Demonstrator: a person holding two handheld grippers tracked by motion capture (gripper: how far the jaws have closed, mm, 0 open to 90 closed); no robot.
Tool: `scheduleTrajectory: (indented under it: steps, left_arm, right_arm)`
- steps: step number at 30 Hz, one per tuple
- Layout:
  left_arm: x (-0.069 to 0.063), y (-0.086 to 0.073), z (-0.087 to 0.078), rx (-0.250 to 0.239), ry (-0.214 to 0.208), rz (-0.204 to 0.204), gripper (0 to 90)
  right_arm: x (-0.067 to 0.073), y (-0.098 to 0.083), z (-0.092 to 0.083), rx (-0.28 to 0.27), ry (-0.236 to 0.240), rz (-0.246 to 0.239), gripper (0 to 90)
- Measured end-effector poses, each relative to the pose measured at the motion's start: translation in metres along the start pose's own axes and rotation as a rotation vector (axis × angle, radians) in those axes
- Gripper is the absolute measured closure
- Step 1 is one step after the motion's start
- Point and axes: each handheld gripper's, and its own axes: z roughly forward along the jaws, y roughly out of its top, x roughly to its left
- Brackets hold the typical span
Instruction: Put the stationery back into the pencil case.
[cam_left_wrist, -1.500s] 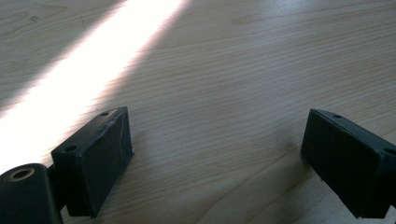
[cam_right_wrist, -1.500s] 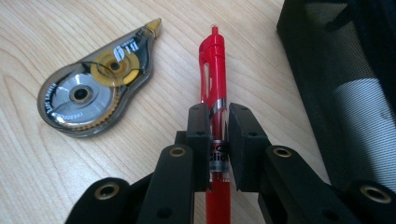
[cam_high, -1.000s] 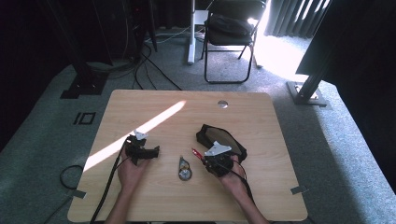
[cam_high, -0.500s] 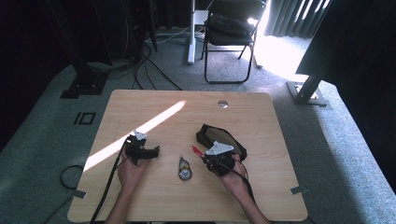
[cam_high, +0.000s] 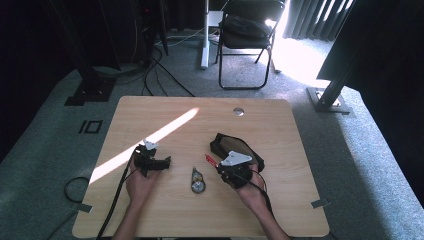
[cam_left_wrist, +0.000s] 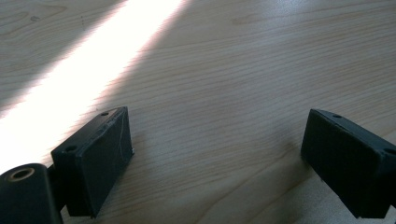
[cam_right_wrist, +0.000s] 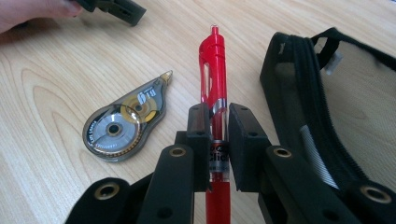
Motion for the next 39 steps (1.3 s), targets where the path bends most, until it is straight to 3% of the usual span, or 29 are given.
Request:
scheduleTrajectory:
  steps: [39]
  left_arm:
    - [0.000,0.000,0.000,0.000,0.000,0.000,8.9]
  right_arm:
    - [-0.009,0.010,-0.024,-0.073,-0.043,0.006,79.8]
